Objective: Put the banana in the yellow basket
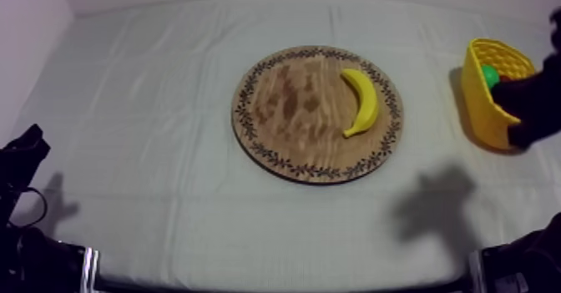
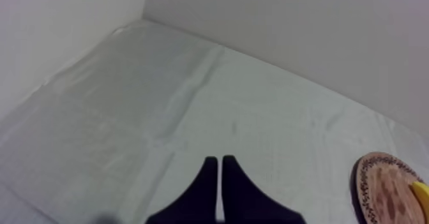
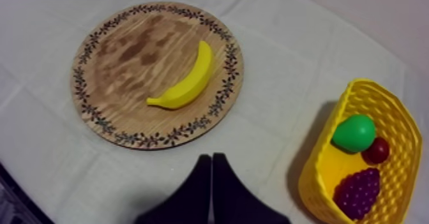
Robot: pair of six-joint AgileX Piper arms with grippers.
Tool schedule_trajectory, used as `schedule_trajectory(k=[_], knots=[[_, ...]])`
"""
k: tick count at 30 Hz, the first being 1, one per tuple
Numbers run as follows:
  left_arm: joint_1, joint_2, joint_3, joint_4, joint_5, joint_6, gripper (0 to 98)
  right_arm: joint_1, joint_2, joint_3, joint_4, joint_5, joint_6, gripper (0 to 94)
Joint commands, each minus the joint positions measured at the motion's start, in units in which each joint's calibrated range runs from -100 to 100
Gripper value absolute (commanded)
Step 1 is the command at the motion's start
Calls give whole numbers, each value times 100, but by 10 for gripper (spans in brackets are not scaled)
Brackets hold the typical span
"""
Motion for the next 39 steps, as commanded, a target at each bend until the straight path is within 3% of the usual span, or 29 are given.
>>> schedule_trajectory(k=[1, 10, 15, 27, 32, 39], knots=[[-2, 2, 3, -1, -1, -2, 1, -56, 1217, -2037, 2, 1224, -110, 5], [-2, 2, 3, -1, -1, -2, 1, -404, 2834, -3026, 245, 2207, -295, 4], [-2, 2, 3, -1, -1, -2, 1, -300, 3619, -3400, 125, 2638, -358, 3], [-2, 2, 3, -1, -1, -2, 1, -338, 5180, -4451, -59, 3311, -941, 7], [-2, 2, 3, -1, -1, -2, 1, -248, 5485, -4659, -76, 3362, -1211, 118], [-2, 2, 3, -1, -1, -2, 1, -223, 5641, -4782, -119, 3381, -1310, 406]])
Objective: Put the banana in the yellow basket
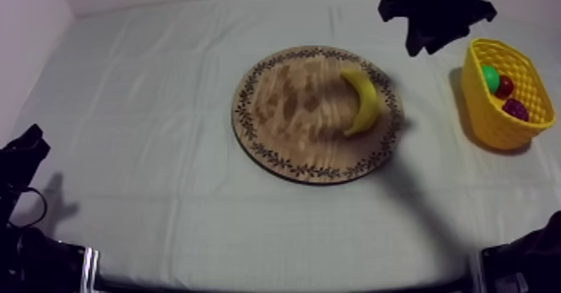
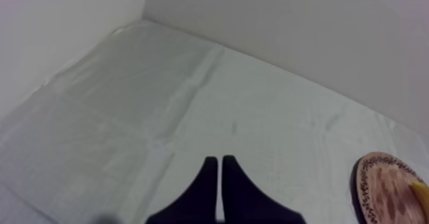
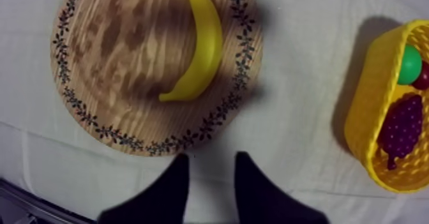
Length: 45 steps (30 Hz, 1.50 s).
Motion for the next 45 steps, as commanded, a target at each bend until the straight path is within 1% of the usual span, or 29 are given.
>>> schedule_trajectory(k=[1, 4, 8, 11, 16, 22, 30, 45], knots=[[-2, 2, 3, -1, -1, -2, 1, 2, 20, -26, -22, 6, -5, 443], [-2, 2, 3, -1, -1, -2, 1, 3, 49, -79, -57, 7, -15, 535], [-2, 2, 3, -1, -1, -2, 1, 8, 93, -135, -111, 8, -29, 620], [-2, 2, 3, -1, -1, -2, 1, 10, 173, -130, -155, 8, -26, 659], [-2, 2, 3, -1, -1, -2, 1, -19, 485, -63, -207, -25, -33, 693], [-2, 2, 3, -1, -1, 0, 1, -66, 1133, -89, -275, -200, -71, 710], [-2, 2, 3, -1, -1, -1, 1, -7, 2075, -390, -364, -588, -116, 699], [-2, 2, 3, -1, -1, -2, 1, 125, 3458, -901, -475, -937, -143, 691]])
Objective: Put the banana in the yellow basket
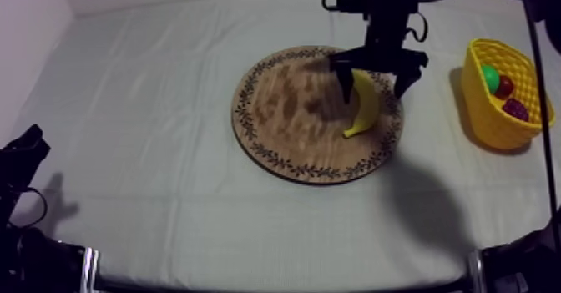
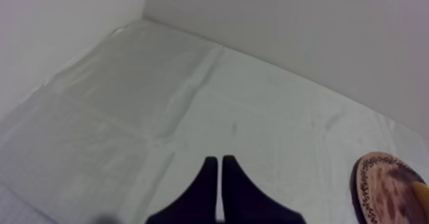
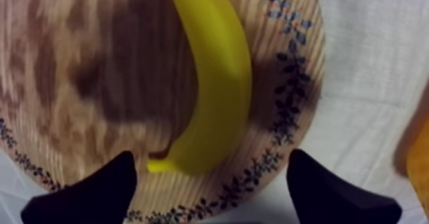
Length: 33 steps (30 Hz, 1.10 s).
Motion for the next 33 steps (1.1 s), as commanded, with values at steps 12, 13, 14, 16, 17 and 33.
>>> schedule_trajectory(k=[12, 13, 14, 16, 17, 33], knots=[[-2, 2, 3, -1, -1, -2, 1, 100, 615, -258, -76, -288, 57, 610], [-2, 2, 3, -1, -1, -2, 1, 106, 642, -265, -89, -304, 76, 596], [-2, 2, 3, -1, -1, -2, 1, 110, 663, -269, -101, -321, 94, 581], [-2, 2, 3, -1, -1, -2, 1, 112, 699, -272, -116, -362, 125, 549], [-2, 2, 3, -1, -1, -2, 1, 112, 713, -271, -119, -386, 134, 531], [-2, 2, 3, -1, -1, -2, 1, 111, 751, -146, -175, -618, 210, 274]])
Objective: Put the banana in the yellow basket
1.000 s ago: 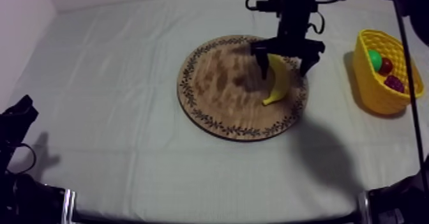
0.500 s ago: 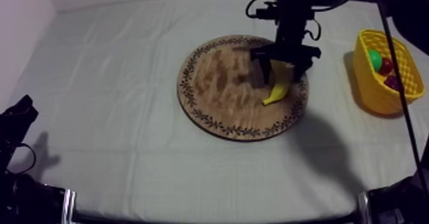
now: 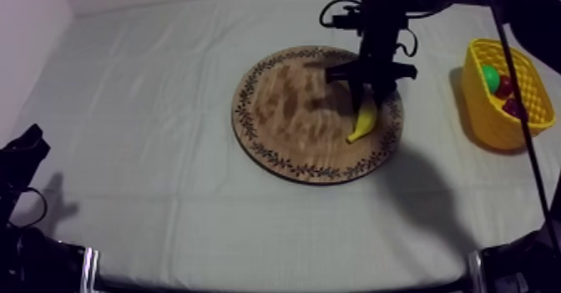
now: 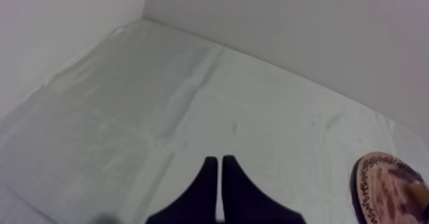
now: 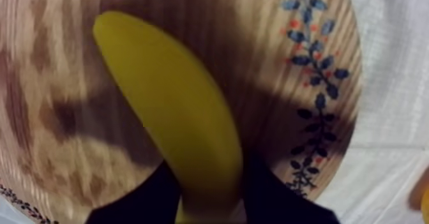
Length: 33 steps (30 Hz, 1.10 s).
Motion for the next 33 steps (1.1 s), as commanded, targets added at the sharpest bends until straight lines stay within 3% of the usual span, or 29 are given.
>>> schedule_trajectory(k=[1, 10, 23, 33], knots=[[-2, 2, 3, -1, -1, -2, 1, 3, -34, 17, -1, -2, -3, 270], [-2, 2, 3, -1, -1, -2, 1, 4, -470, 4, 61, 121, 45, 252], [-2, 2, 3, -1, -1, -2, 1, 142, -1615, -721, 145, 1188, 231, 242], [-2, 2, 3, -1, -1, -2, 1, 263, -2374, -784, 263, 1404, 378, 224]])
